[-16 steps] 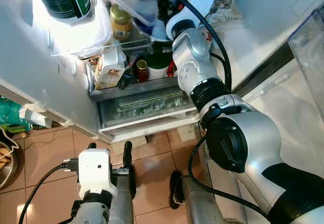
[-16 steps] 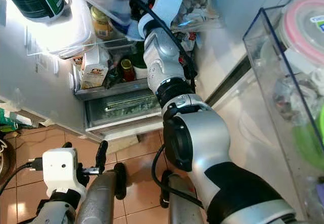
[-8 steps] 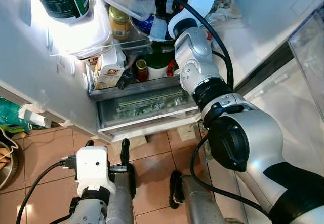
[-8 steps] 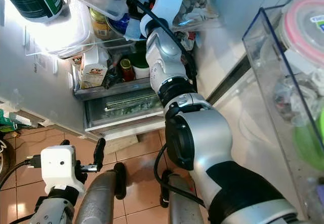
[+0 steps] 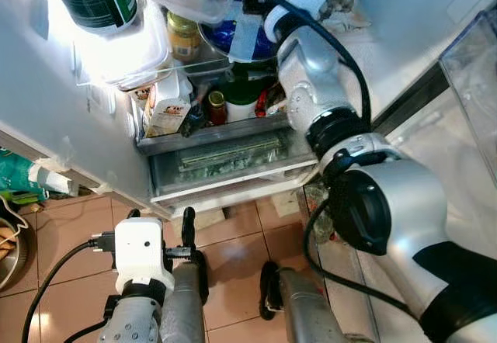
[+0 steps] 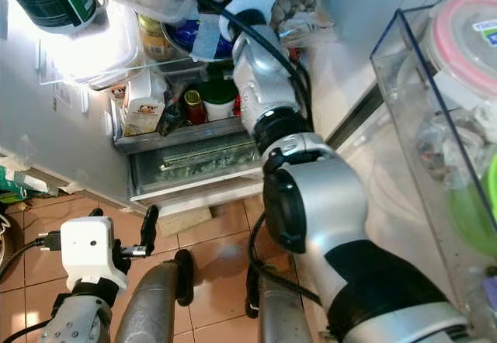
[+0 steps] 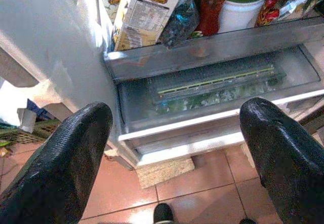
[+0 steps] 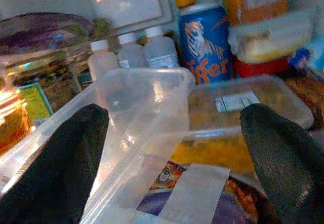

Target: Restocking fridge

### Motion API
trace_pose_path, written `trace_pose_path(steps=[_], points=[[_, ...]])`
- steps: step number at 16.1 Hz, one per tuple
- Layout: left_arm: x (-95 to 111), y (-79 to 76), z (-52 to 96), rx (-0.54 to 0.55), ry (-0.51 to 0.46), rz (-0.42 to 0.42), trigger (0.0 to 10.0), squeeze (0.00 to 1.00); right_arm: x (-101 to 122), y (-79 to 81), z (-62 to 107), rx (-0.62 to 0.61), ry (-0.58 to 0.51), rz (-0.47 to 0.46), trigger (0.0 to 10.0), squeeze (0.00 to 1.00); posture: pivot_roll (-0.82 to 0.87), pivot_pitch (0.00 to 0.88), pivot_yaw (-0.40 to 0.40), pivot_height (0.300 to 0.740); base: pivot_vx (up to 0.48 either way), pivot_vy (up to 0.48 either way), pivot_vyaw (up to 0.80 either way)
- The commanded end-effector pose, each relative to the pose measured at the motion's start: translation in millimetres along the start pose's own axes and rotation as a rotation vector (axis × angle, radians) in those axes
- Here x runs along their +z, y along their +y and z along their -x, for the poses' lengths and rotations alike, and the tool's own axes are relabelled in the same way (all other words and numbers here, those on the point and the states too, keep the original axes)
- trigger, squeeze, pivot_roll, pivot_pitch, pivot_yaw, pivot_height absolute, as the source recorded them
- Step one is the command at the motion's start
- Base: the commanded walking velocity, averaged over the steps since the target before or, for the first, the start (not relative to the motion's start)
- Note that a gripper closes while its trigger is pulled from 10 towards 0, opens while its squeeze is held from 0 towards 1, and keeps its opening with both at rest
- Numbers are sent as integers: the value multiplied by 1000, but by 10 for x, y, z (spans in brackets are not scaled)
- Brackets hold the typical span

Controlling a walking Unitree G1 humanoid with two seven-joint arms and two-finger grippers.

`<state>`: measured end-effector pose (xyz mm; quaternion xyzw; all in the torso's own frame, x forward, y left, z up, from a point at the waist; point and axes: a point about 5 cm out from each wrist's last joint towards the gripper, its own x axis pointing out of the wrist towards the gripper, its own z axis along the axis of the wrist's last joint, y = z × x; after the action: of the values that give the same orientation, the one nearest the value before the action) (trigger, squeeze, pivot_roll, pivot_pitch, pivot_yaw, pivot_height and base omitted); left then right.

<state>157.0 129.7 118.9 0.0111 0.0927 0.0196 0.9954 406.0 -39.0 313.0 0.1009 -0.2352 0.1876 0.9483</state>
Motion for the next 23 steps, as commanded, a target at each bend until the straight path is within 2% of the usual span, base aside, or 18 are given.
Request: trace_pose_path(steps=[1, 2, 3, 4, 8, 13, 18, 22, 23], points=[[-76, 13, 11, 5, 36, -5, 10000, 0, 46, 36, -17, 44, -20, 41, 10000, 1000, 242, 320, -42, 740, 0, 0, 0], [-76, 14, 5, 3, 34, -5, 10000, 0, 62, -10, -13, 41, -25, 63, 10000, 1000, 241, 317, -42, 740, 0, 0, 0], [-78, 16, -10, 3, 32, -7, 10000, 0, 71, -44, -9, 37, -29, 72, 10000, 522, 239, 310, -43, 740, 0, 0, 0], [-76, 21, -28, 2, 28, -8, 10000, 0, 85, -73, -6, 36, -34, 84, 10000, 0, 240, 305, -42, 740, 0, 0, 0], [-55, 35, -108, -7, 7, -20, 10000, 0, 103, -227, 39, 62, -35, 151, 10000, 0, 236, 282, -30, 740, 0, 0, 0], [-24, 36, -219, -24, -20, -29, 10000, 0, 51, -451, 163, 91, -21, 174, 10000, 0, 225, 253, -14, 740, 0, 0, 0], [5, 64, -329, -38, -45, -43, 10000, 0, 135, -573, 218, 111, -67, 171, 10000, 0, 211, 226, 7, 740, 0, 0, 0], [42, 48, -445, -57, -73, -46, 10000, 0, 136, -850, 422, 141, -55, 170, 10000, 0, 187, 201, 23, 740, 0, 0, 0], [48, 44, -460, -60, -76, -47, 10000, 0, 131, -876, 450, 142, -52, 171, 10000, 0, 185, 195, 25, 740, 0, 0, 0]])
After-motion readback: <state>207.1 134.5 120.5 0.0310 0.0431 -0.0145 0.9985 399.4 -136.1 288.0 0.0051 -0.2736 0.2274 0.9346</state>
